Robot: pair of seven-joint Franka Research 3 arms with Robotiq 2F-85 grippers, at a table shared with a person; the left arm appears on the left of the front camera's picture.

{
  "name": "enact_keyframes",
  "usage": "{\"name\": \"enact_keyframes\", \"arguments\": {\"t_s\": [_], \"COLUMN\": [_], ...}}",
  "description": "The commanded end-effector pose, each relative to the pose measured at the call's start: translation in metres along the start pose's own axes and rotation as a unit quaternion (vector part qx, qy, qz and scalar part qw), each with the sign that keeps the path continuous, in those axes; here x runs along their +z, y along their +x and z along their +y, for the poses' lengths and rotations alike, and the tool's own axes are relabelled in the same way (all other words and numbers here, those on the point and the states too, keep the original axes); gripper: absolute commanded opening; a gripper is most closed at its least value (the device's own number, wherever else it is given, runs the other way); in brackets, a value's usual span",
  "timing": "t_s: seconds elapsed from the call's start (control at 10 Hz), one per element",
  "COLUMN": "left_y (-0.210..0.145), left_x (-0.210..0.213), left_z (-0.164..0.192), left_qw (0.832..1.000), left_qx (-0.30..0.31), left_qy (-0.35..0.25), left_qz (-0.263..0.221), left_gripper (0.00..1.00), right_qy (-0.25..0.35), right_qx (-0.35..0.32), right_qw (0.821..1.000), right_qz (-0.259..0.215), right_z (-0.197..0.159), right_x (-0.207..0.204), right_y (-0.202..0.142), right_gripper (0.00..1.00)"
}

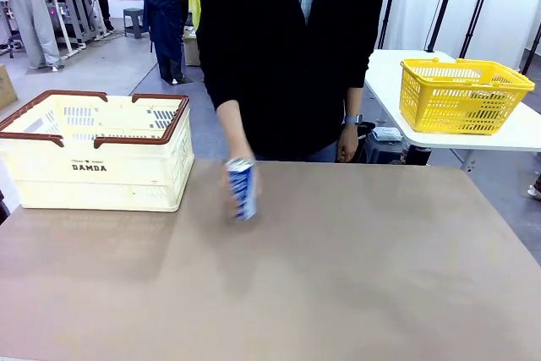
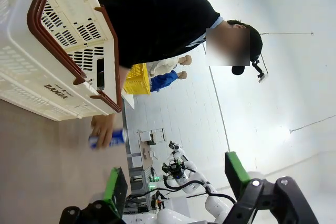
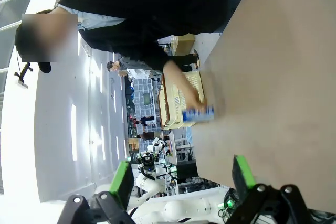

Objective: Place the drinks into the Shopping basket.
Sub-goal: Pick up one drink and place it into the Shopping basket.

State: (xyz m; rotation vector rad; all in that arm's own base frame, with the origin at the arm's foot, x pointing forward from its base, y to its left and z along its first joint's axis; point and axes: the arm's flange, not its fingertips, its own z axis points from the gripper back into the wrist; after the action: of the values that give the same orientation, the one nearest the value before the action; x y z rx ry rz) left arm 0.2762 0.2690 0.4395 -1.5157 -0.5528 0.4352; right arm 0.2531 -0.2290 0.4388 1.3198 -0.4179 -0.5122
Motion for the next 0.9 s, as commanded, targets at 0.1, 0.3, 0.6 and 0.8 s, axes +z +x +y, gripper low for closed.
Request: {"name": "enact_keyframes", "arguments": {"t_s": [0.1, 0.3, 0.6, 0.8], "left_y": [-0.0012, -0.0012, -0.0012, -0.0012], "left_x": [0.0024, 0.0024, 0.0024, 0.0024], "left_z": [-0.0017, -0.0017, -0.0017, -0.0017], "left_qw": [1.0, 1.0, 1.0, 1.0], "left_qx": [-0.003, -0.003, -0.003, -0.003], "left_qy": [-0.005, -0.005, -0.005, -0.005], "left_qz": [0.005, 0.005, 0.005, 0.005], "left_gripper": [1.0, 1.0, 1.0, 1.0], "right_qy": [0.003, 0.003, 0.003, 0.003], "right_qx": [0.0, 0.0, 0.0, 0.0], "right_qw": [1.0, 1.0, 1.0, 1.0], "right_qz": [0.003, 0.003, 0.003, 0.003], "right_z": [0.0055, 0.0055, 0.0055, 0.0055], "right_x": [0.0028, 0.0028, 0.0028, 0.0028], "right_y": [0.0006, 0.0006, 0.0006, 0.0006], "right_gripper": [1.0, 1.0, 1.0, 1.0]}}
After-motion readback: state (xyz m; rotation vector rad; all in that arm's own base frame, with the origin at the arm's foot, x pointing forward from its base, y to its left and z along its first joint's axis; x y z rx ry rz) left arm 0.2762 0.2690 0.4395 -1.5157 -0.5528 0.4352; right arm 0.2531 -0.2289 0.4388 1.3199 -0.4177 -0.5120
